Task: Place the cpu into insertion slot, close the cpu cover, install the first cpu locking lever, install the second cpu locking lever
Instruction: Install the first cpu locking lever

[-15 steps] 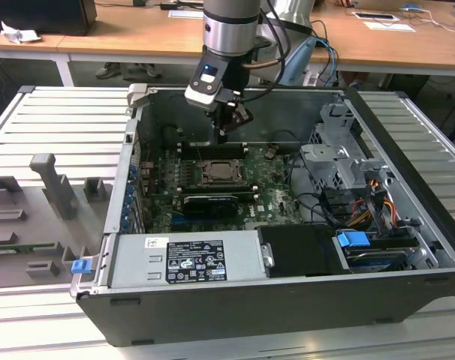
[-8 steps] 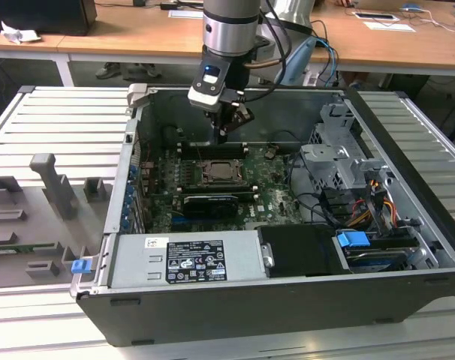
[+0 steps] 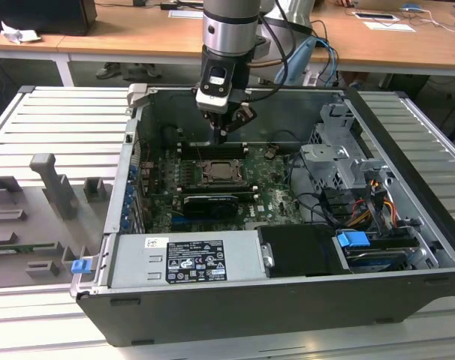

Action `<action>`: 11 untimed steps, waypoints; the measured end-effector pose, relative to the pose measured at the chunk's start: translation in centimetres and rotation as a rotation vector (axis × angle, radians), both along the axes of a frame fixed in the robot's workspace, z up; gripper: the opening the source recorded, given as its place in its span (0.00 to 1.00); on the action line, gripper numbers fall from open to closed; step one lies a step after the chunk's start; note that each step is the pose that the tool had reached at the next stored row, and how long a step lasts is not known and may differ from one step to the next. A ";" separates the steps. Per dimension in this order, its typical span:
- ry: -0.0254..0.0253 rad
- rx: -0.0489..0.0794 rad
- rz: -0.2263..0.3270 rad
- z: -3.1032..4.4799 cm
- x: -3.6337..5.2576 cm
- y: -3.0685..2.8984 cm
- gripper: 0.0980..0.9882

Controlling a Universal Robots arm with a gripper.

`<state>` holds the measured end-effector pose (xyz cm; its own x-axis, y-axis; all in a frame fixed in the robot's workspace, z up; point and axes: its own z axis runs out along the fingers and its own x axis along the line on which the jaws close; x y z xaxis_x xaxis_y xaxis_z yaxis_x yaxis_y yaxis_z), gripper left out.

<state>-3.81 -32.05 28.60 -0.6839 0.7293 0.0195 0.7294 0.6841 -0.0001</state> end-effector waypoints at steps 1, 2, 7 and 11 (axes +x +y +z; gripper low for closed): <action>0.0000 0.000 0.027 0.00 0.00 0.00 0.01; 0.0000 0.000 0.050 -0.01 0.00 0.00 0.01; -0.0001 0.000 0.125 -0.01 0.00 0.00 0.01; 0.0000 0.000 0.170 -0.01 0.00 0.00 0.01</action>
<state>-3.81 -32.05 28.59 -0.7975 0.6031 0.0196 0.6032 0.7976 -0.0001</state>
